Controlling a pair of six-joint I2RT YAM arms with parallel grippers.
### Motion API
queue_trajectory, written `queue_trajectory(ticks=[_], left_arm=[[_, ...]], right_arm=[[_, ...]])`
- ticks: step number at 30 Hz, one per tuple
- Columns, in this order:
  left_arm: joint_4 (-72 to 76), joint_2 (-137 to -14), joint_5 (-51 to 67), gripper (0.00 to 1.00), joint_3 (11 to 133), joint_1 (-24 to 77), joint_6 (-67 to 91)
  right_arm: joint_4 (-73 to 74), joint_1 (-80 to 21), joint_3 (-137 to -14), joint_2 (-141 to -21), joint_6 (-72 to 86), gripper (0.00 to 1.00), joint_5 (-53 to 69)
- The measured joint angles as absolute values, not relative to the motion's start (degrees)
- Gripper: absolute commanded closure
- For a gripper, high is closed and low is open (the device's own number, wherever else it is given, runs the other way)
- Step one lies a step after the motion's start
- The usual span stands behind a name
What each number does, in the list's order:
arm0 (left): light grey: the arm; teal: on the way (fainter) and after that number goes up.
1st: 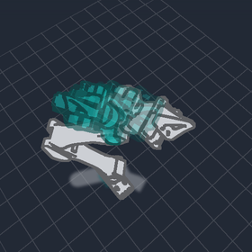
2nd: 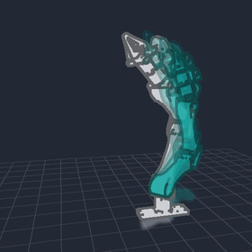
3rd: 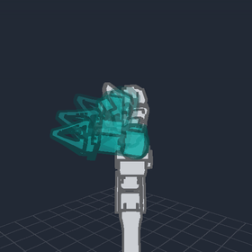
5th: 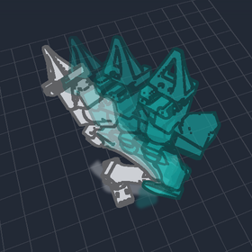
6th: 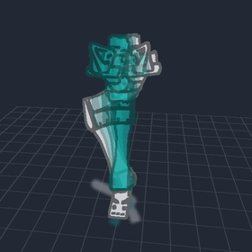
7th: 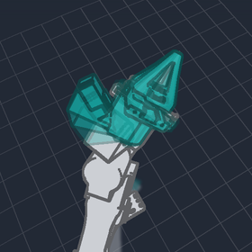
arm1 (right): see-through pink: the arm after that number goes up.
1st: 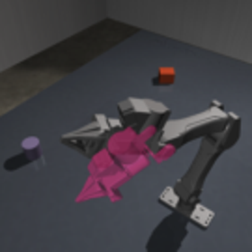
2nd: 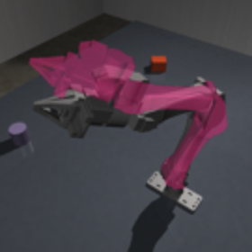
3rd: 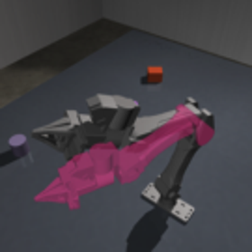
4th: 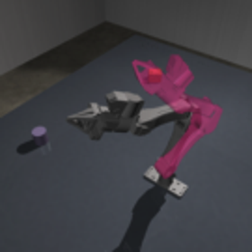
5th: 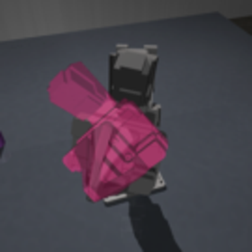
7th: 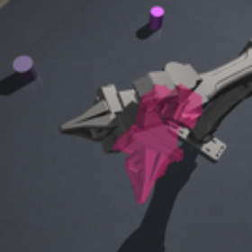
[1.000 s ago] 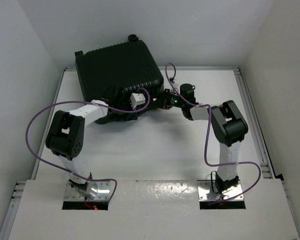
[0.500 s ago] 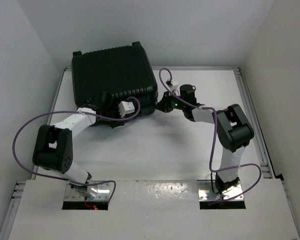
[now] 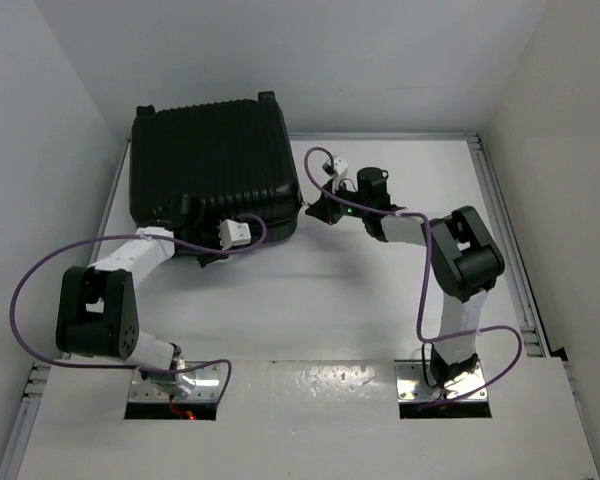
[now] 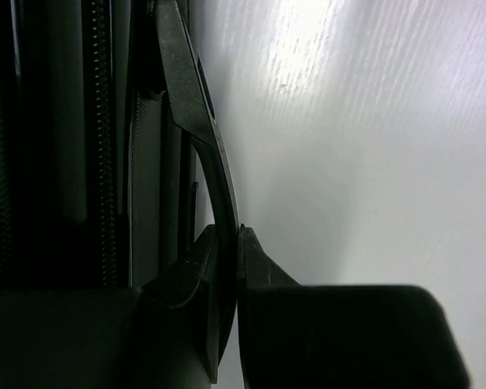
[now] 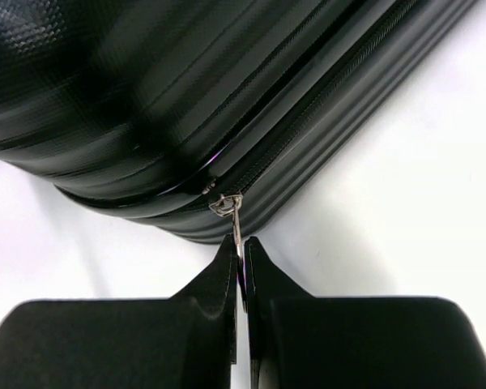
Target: Pack the luggage
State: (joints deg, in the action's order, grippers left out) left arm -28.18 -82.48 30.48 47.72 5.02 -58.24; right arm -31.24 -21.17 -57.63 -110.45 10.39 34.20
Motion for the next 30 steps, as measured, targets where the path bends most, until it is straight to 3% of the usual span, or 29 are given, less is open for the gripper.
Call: queue_trajectory(ticks=[14, 20, 27, 30], left_arm=[[-22.0, -90.9, 23.6, 1.0, 54.5, -1.8, -66.8], [-27.0, -99.9, 22.6, 1.0, 66.4, -4.3, -63.7], [-29.5, -100.7, 22.8, 1.0, 67.8, -4.4, -64.9], [-29.8, -100.4, 24.5, 0.87, 67.8, -5.4, -65.3]], right_arm=[[-37.5, -21.6, -81.3, -130.4, 10.0, 1.0, 33.7], [-39.2, -21.7, -93.4, -139.1, 10.7, 1.0, 30.5], [-42.0, -21.7, -105.2, -147.9, 11.9, 1.0, 23.7], [-42.0, -21.7, -108.6, -150.2, 12.9, 1.0, 22.5]])
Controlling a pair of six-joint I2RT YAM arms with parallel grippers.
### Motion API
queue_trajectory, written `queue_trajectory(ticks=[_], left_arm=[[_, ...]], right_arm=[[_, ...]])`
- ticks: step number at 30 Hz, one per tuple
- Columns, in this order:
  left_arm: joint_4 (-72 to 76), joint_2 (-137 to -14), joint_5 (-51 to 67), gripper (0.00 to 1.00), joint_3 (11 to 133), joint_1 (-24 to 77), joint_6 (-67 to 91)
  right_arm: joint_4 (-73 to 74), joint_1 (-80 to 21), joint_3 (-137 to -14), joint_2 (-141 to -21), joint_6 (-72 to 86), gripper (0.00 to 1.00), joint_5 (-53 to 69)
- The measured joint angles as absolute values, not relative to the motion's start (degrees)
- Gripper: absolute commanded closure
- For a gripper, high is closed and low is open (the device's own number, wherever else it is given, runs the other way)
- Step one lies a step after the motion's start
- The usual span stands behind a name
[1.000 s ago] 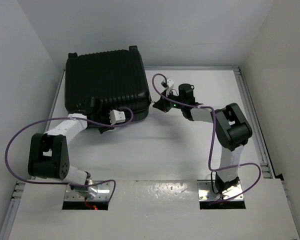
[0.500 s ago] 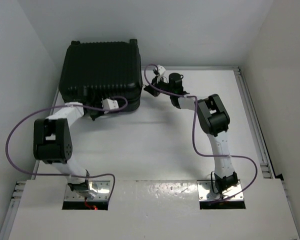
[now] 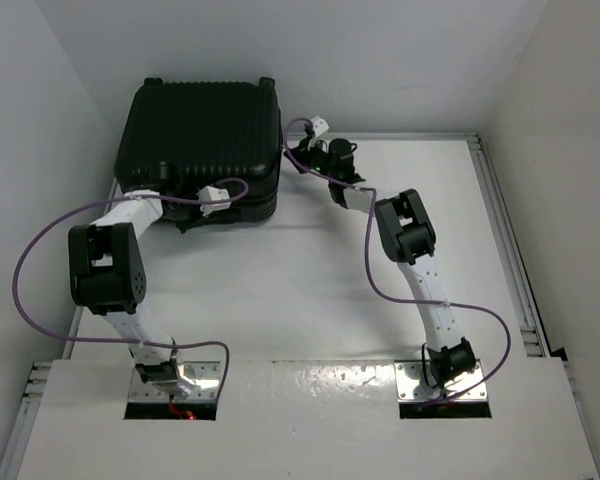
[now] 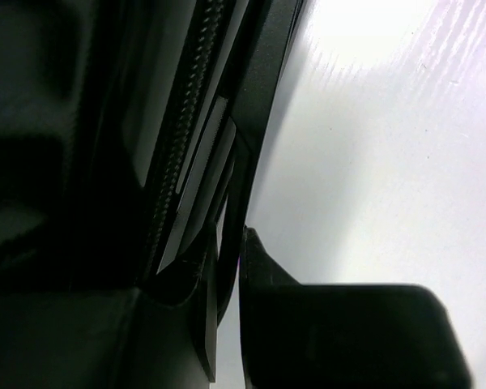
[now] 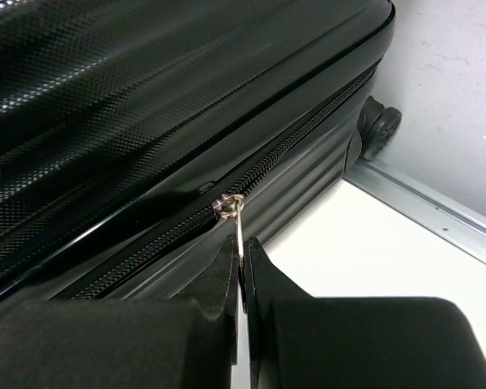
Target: Pack the luggage
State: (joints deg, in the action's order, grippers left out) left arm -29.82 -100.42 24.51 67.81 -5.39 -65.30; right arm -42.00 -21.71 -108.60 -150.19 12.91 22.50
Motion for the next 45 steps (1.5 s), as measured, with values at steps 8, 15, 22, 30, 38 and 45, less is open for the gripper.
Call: queue_trajectory(ticks=[8, 15, 22, 30, 38, 45], left_arm=[[-29.1, -92.8, 27.6, 0.01, 61.6, -11.1, -62.7], [-31.2, -70.4, 28.2, 0.0, 54.6, -15.6, -60.5], [-32.3, -69.0, 23.6, 0.17, 63.9, -15.2, -37.6], [-30.7, -90.3, 12.4, 0.4, 95.8, -21.3, -5.1], [-29.0, -109.8, 0.9, 0.31, 116.9, -22.6, 4.2], [-29.2, -125.2, -1.9, 0.31, 126.7, -23.4, 4.7]], right_arm=[[-45.8, -22.3, -106.6, -150.3, 15.5, 1.0, 25.2], [-49.9, -23.2, -99.6, -146.5, 16.5, 1.0, 27.4], [-51.0, -23.9, -96.2, -144.6, 16.5, 1.0, 30.2], [-51.0, -23.8, -96.2, -144.6, 16.4, 1.0, 32.4], [-51.4, -23.7, -93.9, -143.0, 16.7, 1.0, 35.5], [-52.5, -23.3, -83.4, -135.9, 17.6, 1.0, 38.2]])
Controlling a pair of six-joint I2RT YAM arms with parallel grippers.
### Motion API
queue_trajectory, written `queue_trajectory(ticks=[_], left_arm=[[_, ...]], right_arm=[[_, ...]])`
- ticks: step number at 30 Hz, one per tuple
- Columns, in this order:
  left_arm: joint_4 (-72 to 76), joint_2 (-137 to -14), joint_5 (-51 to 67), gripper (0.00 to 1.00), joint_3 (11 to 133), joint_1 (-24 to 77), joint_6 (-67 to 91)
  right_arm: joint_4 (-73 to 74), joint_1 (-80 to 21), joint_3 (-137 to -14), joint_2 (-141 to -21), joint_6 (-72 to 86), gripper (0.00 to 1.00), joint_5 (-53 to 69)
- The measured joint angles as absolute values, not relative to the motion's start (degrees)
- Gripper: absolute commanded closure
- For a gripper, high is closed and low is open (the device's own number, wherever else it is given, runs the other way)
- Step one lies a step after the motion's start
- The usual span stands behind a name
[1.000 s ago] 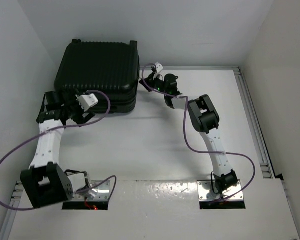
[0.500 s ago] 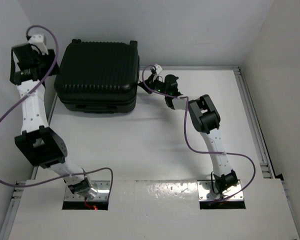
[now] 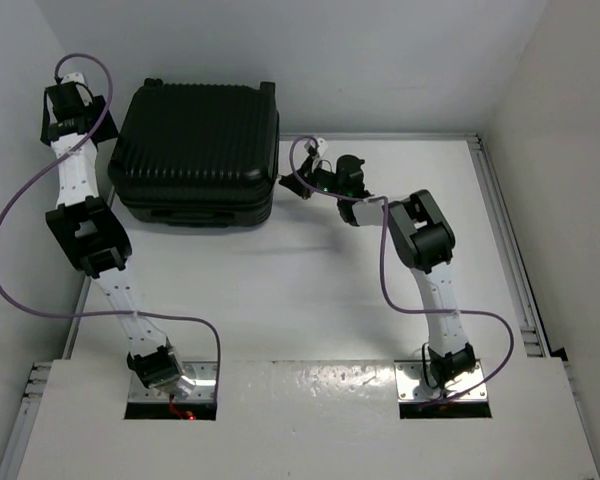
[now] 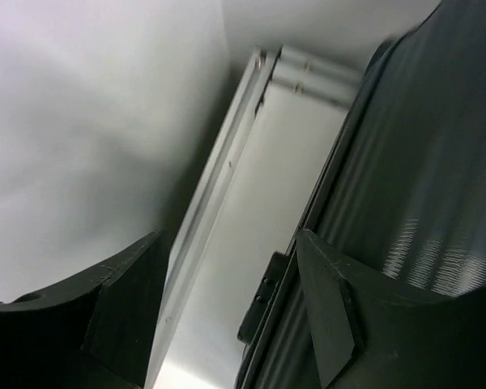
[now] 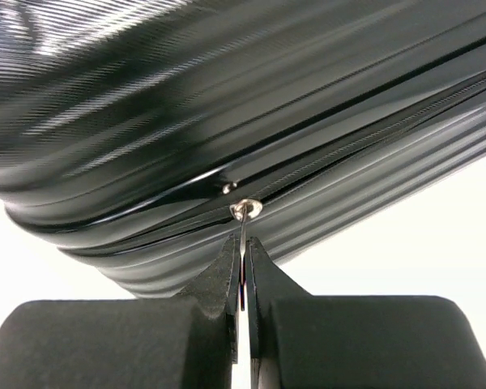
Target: Pack the luggage
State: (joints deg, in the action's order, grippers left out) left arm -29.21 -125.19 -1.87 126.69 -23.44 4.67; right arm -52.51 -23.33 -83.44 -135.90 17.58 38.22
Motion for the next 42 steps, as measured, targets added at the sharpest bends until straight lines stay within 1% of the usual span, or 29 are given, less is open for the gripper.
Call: queue_trajectory(ticks=[5, 16, 20, 21, 22, 25, 26, 27, 31, 35, 38, 42], left_arm=[[-29.0, -126.8, -1.4, 0.31, 125.7, -23.3, 3.0], [-24.3, -114.9, 6.5, 0.31, 107.6, -22.3, -2.8], [-23.4, -110.6, 12.1, 0.37, 102.7, -22.2, -6.7], [-23.1, -109.4, 14.9, 0.4, 101.3, -22.2, -8.6], [-23.0, -108.4, 16.9, 0.4, 100.4, -22.2, -9.8], [-23.3, -104.3, 25.4, 0.47, 96.3, -21.9, -15.6], [-24.3, -102.9, 28.5, 0.5, 95.2, -21.8, -18.0], [-26.1, -101.5, 31.5, 0.56, 94.7, -21.5, -21.1], [-35.4, -96.6, 39.7, 0.66, 94.3, -19.0, -33.9], [-48.2, -90.8, 43.7, 0.66, 91.5, -15.5, -48.1], [-58.2, -87.1, 44.8, 0.64, 88.1, -14.2, -57.8], [-67.2, -81.1, 43.9, 0.64, 80.0, -14.1, -68.1]], right_arm=[[-52.5, -23.0, -78.3, -131.8, 17.3, 1.0, 39.1], [-52.3, -19.8, -66.2, -123.3, 14.7, 1.0, 39.2], [-52.0, -18.2, -58.3, -117.5, 13.1, 1.0, 39.0], [-51.8, -17.8, -55.4, -115.3, 12.7, 1.0, 39.2], [-51.7, -17.7, -53.5, -113.8, 12.2, 1.0, 39.3], [-51.3, -17.8, -47.5, -108.7, 10.6, 1.0, 39.6], [-50.9, -18.1, -45.9, -107.2, 10.0, 1.0, 39.7], [-50.7, -18.4, -44.8, -106.1, 9.5, 1.0, 39.8], [-50.4, -20.7, -42.5, -104.2, 7.9, 1.0, 40.3], [-50.5, -23.7, -42.8, -104.3, 7.5, 1.0, 40.2], [-50.6, -27.0, -44.6, -105.5, 8.1, 1.0, 40.8], [-51.0, -31.1, -48.8, -108.7, 10.0, 1.0, 42.3]])
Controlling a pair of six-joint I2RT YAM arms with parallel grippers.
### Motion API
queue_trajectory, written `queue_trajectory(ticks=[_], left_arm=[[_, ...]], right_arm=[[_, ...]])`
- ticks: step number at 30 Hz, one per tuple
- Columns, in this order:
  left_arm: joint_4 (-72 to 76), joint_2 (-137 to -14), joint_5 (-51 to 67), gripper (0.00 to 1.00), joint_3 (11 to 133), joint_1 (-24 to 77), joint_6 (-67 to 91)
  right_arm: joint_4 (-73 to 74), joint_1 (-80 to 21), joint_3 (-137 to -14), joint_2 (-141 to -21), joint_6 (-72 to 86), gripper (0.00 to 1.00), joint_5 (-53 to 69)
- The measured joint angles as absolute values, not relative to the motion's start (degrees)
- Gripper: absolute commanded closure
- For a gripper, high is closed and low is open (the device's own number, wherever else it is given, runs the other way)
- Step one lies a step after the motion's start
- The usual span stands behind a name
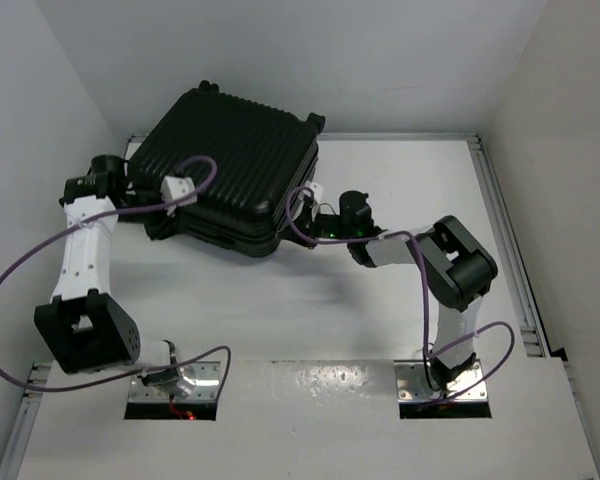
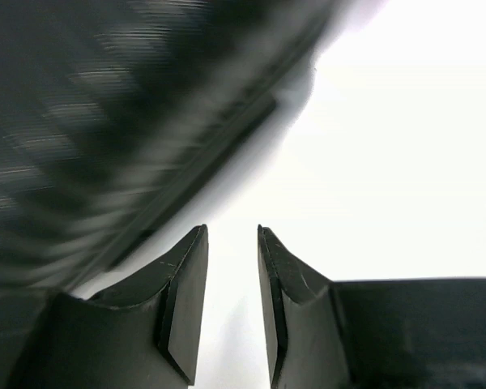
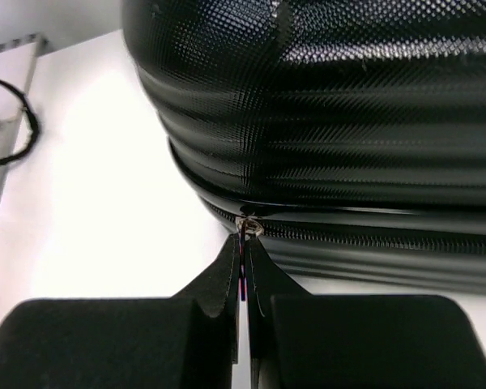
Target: Pack the luggage
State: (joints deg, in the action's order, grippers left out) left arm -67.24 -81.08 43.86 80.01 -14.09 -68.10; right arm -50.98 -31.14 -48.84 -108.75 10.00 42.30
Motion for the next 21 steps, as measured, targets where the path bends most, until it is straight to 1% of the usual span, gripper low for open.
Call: queue_trajectory(ticks=[4, 5, 8, 11, 13, 17, 18, 20, 21], left_arm=[[-70.0, -72.8, 40.9, 0.69, 69.5, -13.5, -78.0], [-70.4, -71.0, 40.3, 0.74, 67.3, -13.2, -79.5], [-67.5, -66.9, 39.7, 0.74, 62.5, -12.1, -78.8], [-58.0, -65.5, 41.1, 0.72, 62.6, -10.4, -70.7], [-49.9, -65.9, 41.5, 0.71, 64.4, -8.0, -61.2], [-35.5, -71.4, 41.8, 0.71, 72.7, -1.9, -42.0], [-32.7, -74.0, 40.8, 0.74, 76.1, 0.0, -36.9], [-28.2, -79.3, 38.3, 0.76, 82.5, 3.5, -29.0], [-26.5, -81.7, 37.1, 0.79, 84.8, 5.1, -25.9]], right_arm=[[-50.8, -32.7, -51.0, -110.4, 10.7, 1.0, 42.7], [-50.7, -32.6, -51.0, -110.4, 10.7, 1.0, 42.7], [-49.8, -31.6, -51.2, -110.4, 10.5, 1.0, 42.9], [-48.7, -29.8, -51.6, -110.4, 10.5, 1.0, 42.9], [-47.8, -28.5, -52.4, -110.5, 10.6, 1.0, 42.6], [-46.6, -26.9, -53.9, -111.1, 11.7, 1.0, 42.5], [-46.5, -26.8, -54.2, -111.3, 12.0, 1.0, 42.5], [-46.4, -26.7, -54.9, -112.0, 12.6, 1.0, 42.6], [-46.4, -26.8, -55.2, -112.4, 12.9, 1.0, 42.7]])
